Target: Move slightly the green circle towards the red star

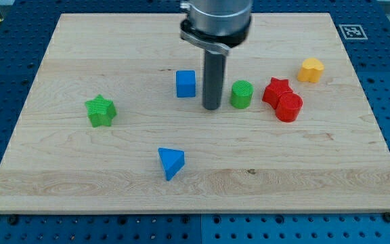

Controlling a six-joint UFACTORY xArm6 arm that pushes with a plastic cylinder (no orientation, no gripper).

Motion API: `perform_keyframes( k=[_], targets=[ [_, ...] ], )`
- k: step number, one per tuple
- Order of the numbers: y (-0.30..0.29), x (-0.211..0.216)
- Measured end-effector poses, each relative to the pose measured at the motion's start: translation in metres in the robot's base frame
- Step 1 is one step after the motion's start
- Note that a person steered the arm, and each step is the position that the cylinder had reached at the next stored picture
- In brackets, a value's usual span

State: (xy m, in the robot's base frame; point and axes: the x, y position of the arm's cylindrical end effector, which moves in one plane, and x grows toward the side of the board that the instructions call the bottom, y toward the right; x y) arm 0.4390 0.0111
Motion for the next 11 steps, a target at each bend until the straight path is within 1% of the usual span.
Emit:
perform_keyframes(
  k=[1, 4, 6, 8, 11],
  targets=[
    [0.003, -0.012],
    [0.033, -0.01],
    [0.036, -0.01],
    [0.033, 0.001],
    [0.042, 0.008]
  ],
)
